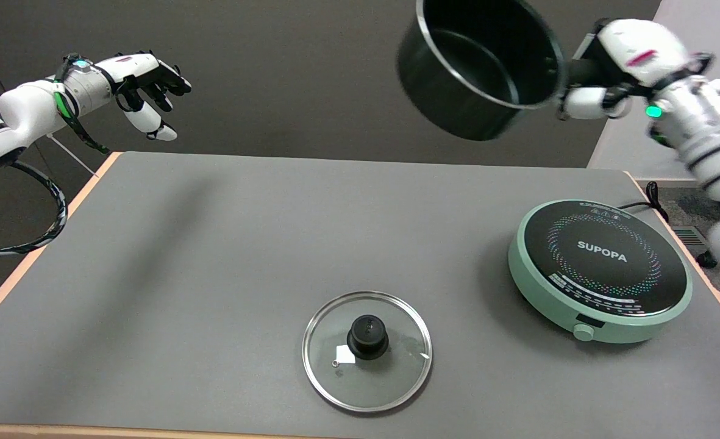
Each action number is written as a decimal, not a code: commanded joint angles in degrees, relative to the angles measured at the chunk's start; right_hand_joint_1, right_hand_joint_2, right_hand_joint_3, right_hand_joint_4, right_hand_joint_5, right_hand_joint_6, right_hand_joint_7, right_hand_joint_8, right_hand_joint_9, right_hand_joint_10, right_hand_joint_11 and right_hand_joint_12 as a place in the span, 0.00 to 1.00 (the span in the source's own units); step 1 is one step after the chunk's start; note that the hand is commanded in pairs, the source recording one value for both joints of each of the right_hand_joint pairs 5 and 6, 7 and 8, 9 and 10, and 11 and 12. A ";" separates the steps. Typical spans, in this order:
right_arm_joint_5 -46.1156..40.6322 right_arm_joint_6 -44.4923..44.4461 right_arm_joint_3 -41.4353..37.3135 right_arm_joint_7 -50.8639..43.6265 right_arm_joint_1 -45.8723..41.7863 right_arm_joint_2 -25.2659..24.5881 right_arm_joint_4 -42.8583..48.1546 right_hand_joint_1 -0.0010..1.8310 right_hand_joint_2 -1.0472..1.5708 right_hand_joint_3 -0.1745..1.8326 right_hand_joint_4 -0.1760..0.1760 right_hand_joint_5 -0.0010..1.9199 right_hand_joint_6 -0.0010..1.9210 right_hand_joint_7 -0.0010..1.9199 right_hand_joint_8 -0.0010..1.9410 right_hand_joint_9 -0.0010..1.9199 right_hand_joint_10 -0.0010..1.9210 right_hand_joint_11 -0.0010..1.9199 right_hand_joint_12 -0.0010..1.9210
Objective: Place the pot onto the induction cooker.
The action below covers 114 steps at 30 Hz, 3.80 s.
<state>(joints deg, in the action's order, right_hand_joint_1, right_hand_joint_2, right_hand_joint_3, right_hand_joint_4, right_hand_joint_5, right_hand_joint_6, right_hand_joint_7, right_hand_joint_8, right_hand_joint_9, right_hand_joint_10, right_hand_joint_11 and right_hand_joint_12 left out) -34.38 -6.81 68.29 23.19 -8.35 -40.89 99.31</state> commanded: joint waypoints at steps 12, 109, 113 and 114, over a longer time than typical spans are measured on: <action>0.57 14.27 -36.22 0.03 -31.58 -13.93 7.43 0.57 0.86 0.50 0.42 1.00 1.00 1.00 0.99 1.00 1.00 1.00 1.00; 44.76 10.76 -42.95 51.57 -45.26 -15.95 8.31 0.58 0.87 0.52 0.29 0.95 0.95 0.95 0.94 0.95 0.95 0.95 0.95; 41.28 6.73 -43.81 51.57 -51.03 -15.88 8.16 0.58 0.88 0.52 0.29 0.95 0.95 0.95 0.94 0.95 0.95 0.95 0.95; 40.49 6.20 -44.03 51.57 -52.36 -16.01 8.16 0.58 0.88 0.51 0.29 0.95 0.95 0.95 0.94 0.95 0.95 0.95 0.95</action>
<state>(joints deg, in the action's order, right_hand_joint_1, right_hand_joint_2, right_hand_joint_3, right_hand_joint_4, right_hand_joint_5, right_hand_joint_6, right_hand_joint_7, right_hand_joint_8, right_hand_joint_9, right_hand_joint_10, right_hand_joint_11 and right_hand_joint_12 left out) 10.53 18.38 30.49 70.31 -45.31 -55.84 107.79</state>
